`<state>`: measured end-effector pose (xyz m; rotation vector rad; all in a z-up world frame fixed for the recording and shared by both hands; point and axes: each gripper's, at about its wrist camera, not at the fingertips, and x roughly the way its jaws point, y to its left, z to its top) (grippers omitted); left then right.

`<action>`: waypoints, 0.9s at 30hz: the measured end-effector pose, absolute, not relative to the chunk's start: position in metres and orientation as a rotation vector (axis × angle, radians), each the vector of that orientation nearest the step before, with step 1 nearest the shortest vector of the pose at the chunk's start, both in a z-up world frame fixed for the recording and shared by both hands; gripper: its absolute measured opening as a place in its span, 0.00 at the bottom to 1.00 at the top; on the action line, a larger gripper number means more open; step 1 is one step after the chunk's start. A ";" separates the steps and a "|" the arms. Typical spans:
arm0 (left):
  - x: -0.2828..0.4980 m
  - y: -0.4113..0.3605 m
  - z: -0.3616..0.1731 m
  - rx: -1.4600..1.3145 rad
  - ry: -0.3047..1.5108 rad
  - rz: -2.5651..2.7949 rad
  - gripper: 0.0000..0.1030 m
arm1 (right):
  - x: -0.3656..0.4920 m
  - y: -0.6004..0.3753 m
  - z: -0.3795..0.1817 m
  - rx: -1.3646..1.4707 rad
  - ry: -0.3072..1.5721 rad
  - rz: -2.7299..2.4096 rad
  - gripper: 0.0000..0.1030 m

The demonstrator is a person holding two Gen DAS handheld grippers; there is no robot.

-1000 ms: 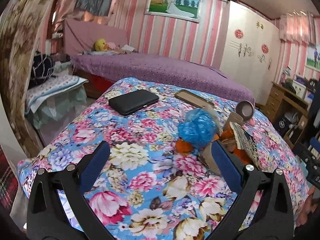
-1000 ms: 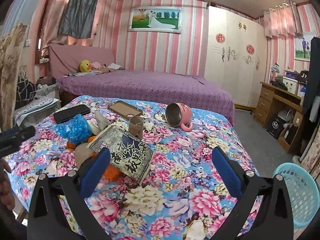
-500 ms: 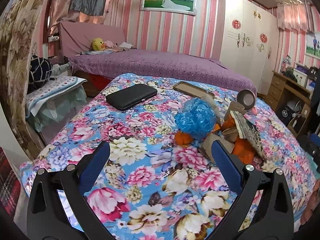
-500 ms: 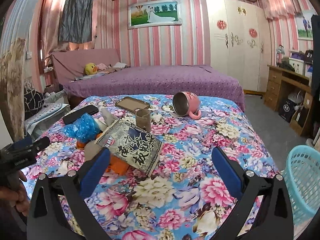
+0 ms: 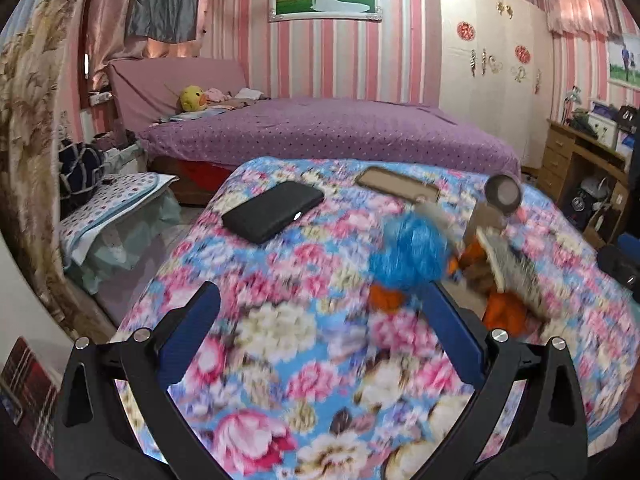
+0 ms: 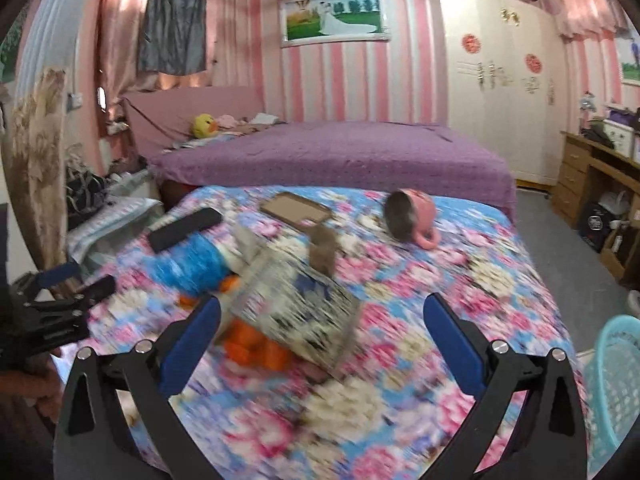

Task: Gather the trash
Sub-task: 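Grasp the blue plastic bag with the left tool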

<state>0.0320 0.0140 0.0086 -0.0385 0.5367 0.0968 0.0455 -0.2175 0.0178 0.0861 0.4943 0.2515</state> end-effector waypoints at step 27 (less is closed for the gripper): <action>0.082 0.003 -0.005 -0.079 0.545 -0.044 0.12 | 0.079 -0.171 -0.025 -0.103 0.549 0.287 0.96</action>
